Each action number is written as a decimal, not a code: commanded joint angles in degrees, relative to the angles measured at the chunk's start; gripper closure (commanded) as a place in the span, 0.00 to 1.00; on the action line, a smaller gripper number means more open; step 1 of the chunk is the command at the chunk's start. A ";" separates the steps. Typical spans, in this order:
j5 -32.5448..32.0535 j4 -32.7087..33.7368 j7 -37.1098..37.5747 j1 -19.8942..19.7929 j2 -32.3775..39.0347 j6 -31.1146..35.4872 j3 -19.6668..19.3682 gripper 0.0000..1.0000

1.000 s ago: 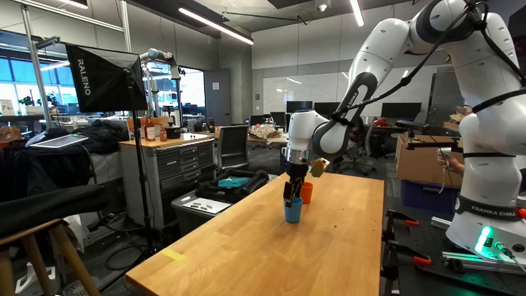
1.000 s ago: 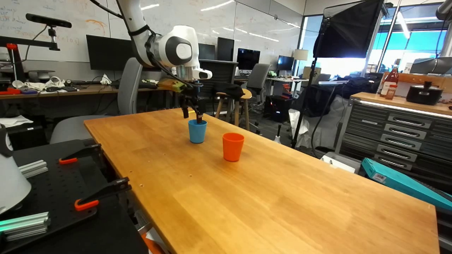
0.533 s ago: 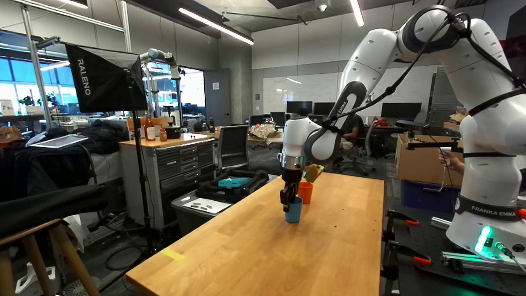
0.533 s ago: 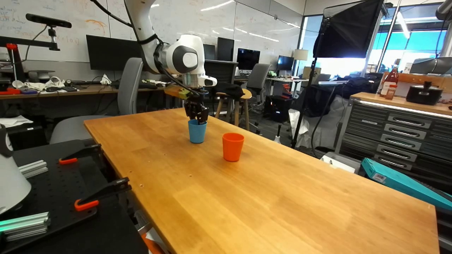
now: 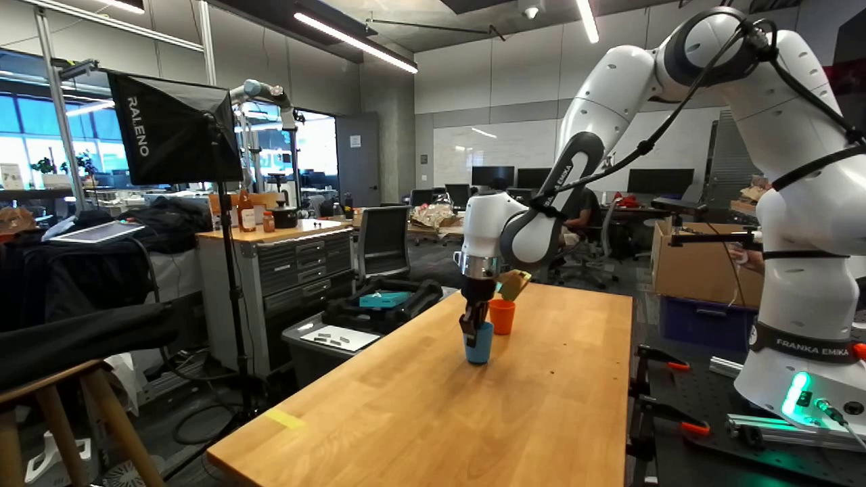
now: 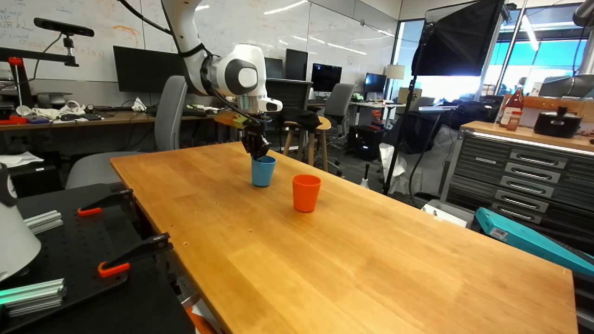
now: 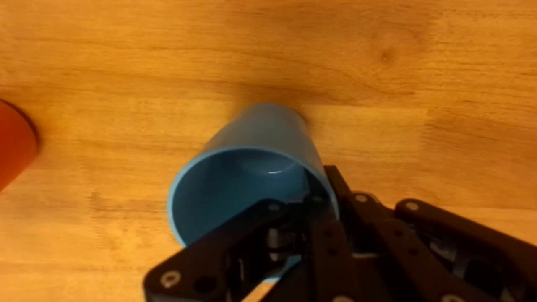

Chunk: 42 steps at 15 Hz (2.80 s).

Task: Put the blue cup in the orange cup

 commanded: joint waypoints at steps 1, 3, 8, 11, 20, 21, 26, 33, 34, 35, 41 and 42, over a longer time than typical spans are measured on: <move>1.24 -0.04 -0.75 0.79 -2.44 -1.24 -0.22 0.98; 0.62 0.37 -0.22 1.26 -3.76 -2.44 -0.76 0.98; -1.43 1.04 1.48 1.35 -7.77 -4.30 -2.85 0.98; -3.00 1.46 2.36 0.68 -10.00 -5.36 -4.51 0.98; -8.81 2.94 5.04 -3.49 -12.70 -9.19 -9.75 0.97; -8.78 2.87 5.12 -3.98 -12.74 -9.57 -9.82 0.97; -8.47 1.73 4.73 -5.24 -13.10 -11.70 -9.37 0.97; -8.30 1.53 4.70 -5.84 -13.24 -14.21 -9.31 0.97; -8.34 1.52 4.68 -5.95 -13.15 -14.03 -9.33 0.97; -8.40 1.52 4.70 -6.07 -13.04 -13.83 -9.36 0.97; -7.86 1.63 5.36 -6.45 -12.51 -14.68 -9.27 0.56; -7.72 1.64 5.36 -6.49 -12.51 -15.04 -9.20 0.49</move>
